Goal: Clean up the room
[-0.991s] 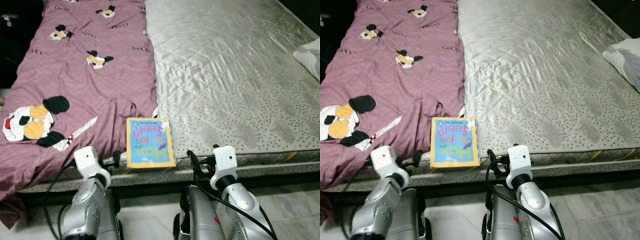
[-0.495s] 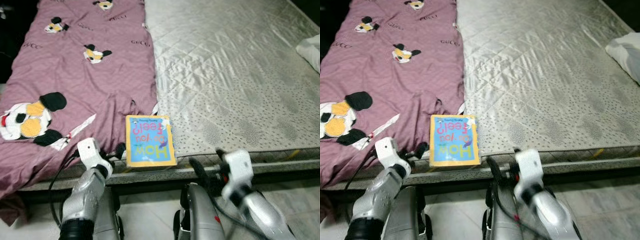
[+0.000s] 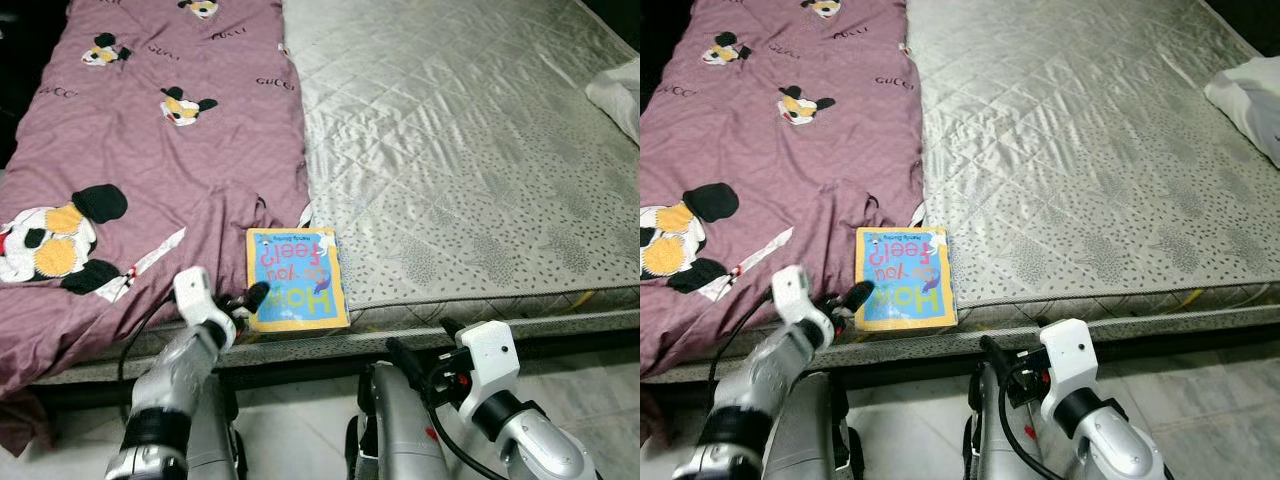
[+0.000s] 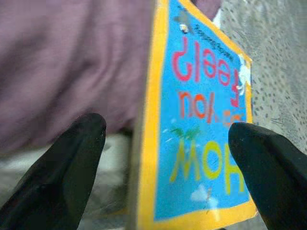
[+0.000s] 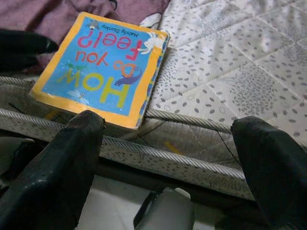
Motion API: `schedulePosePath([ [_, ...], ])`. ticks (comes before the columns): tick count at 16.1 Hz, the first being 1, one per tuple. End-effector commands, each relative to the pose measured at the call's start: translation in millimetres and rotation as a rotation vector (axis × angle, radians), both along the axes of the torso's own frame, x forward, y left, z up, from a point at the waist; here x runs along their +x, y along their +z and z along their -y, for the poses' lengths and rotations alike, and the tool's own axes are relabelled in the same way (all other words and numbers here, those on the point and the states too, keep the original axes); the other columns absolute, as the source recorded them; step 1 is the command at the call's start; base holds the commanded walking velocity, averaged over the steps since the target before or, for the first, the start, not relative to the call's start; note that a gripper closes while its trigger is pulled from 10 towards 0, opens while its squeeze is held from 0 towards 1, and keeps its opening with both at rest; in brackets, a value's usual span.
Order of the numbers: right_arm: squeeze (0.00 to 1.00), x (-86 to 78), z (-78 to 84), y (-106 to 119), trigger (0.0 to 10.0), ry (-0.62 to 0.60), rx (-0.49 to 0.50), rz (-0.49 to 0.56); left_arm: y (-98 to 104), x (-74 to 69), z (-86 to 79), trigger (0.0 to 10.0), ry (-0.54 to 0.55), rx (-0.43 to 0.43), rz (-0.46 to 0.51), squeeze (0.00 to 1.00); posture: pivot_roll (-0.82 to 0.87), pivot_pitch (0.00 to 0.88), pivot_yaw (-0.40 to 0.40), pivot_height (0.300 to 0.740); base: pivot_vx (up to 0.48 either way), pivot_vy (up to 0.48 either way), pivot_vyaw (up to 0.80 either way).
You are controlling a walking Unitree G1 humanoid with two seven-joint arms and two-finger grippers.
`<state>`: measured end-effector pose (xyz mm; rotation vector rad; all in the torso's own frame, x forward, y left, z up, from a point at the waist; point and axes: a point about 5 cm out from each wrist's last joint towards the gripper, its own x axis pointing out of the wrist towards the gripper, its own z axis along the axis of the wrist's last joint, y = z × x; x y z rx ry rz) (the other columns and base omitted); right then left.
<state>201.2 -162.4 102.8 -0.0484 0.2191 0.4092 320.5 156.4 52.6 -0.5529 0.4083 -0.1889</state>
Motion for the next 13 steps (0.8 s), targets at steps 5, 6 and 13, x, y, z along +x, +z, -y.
schedulePosePath([
  [5, 0.0, -5.0, -4.0, 13.3, 10.0, 0.013, 0.002, 0.011, -14.2, 2.5, 2.3, 10.0, -0.058, -0.046, -0.062, 0.0, -0.2, 0.231, -0.038, 0.577, 0.0, 0.0, 0.0],
  [6, 0.0, -5.0, -4.6, 15.6, 10.0, 0.013, 0.001, 0.015, -15.4, 3.4, 3.8, 10.0, -0.063, -0.083, -0.077, 0.0, -0.21, 0.231, -0.04, 0.577, 0.0, 0.0, 0.0],
  [13, 0.0, -2.9, -2.8, 23.5, 10.0, 0.0, -0.022, 0.035, -19.3, 3.2, 10.6, 0.0, -0.146, -0.184, -0.112, 0.0, -0.23, 0.227, -0.037, 0.577, 0.0, 0.0, 0.0],
])
